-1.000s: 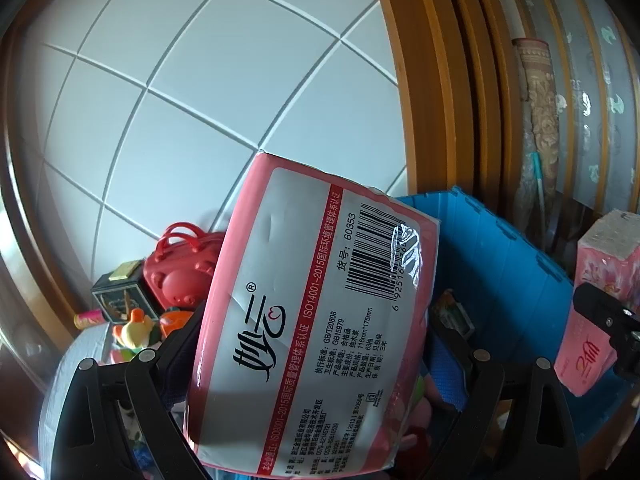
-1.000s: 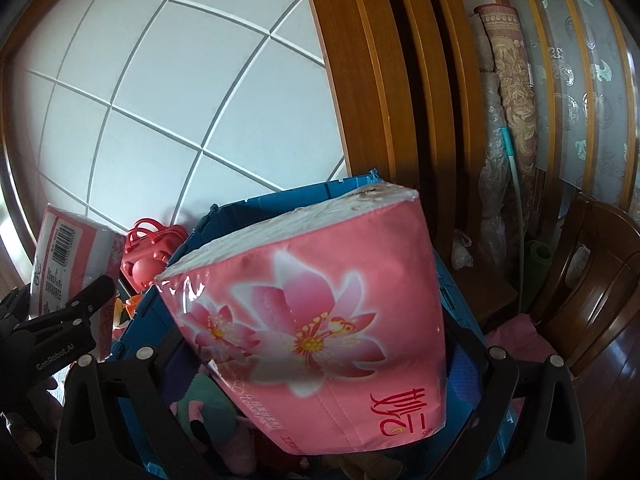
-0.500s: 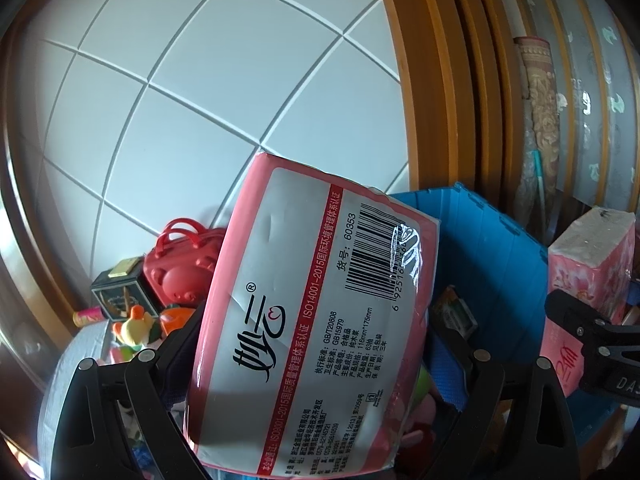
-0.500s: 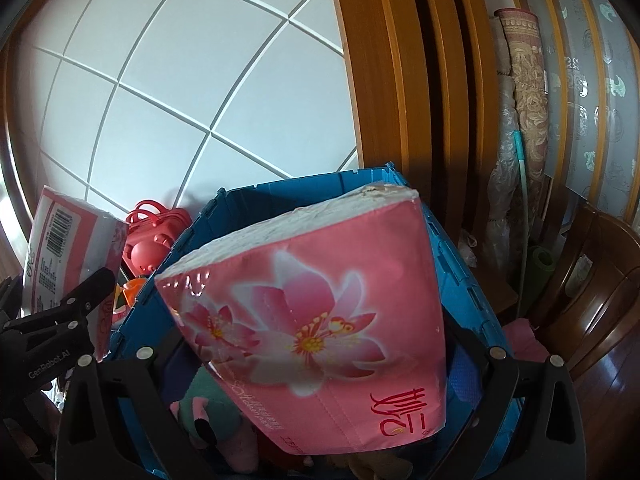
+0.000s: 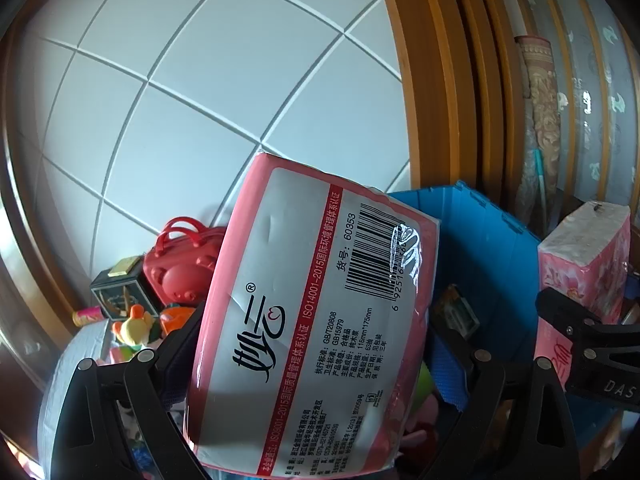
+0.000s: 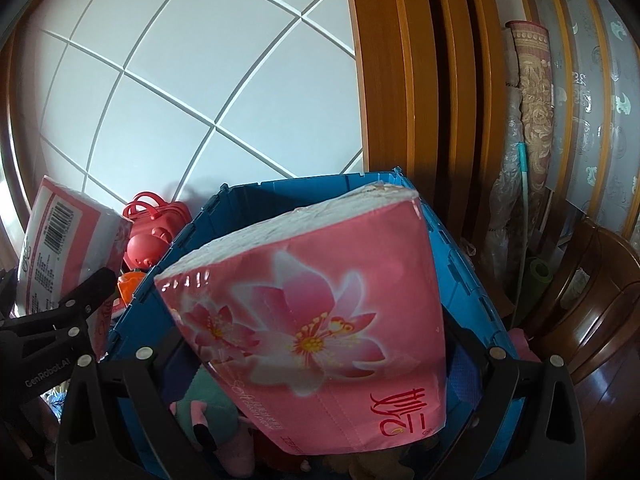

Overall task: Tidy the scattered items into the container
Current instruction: 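Lower the pad package and tissue pack into the crate and open both tools, then withdraw both tools from the crate back toward the pile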

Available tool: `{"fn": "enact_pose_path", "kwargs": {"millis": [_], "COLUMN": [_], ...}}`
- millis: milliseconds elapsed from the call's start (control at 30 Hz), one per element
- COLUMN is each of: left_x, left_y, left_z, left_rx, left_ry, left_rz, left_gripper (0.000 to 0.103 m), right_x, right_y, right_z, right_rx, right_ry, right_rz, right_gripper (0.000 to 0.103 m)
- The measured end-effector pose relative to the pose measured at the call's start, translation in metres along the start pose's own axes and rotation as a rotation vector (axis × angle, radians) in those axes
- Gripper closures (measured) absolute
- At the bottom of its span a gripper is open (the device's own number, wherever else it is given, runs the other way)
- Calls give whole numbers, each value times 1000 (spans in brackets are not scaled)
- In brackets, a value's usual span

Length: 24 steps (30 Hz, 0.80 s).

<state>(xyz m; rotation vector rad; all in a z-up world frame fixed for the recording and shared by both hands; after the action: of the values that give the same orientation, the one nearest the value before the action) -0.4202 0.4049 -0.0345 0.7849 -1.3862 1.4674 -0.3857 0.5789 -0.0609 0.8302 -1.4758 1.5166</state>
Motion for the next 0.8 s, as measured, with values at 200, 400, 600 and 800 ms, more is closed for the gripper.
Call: {"fn": "enact_pose_path", "kwargs": {"millis": [200,400,600,800], "left_x": [0,-1,9,14], "left_y": [-1,-4,-20,-26], "left_z": [1,-3,-7,-5], "left_rx": [-4,-25,-20,-17], "left_ry": [1,12,45,37], "left_rz": [0,2,-51,-63], "left_gripper": [7,5,1,1], "right_x": [1,-1,5,10], "right_y": [1,5,2,-3], "right_z": [-1,2,4,6], "right_rx": [-9,-12,-26,-28], "right_ry": [-5,-8,-13,-12], "right_rz": [2,24,14,-2], "right_gripper": [2,0,0,0]}}
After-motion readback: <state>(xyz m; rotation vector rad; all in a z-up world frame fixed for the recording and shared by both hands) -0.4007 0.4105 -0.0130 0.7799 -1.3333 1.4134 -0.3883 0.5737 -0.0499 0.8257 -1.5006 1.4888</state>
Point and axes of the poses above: each gripper's, at about its wrist camera, not at the fingertips, and y roughly the way its jaws point, z to its left, x to its top, the point moved 10 cm from there along y, roughly the way its jaws point, and after that the axes turned 6 degrees about -z, right-handed, at the moved point
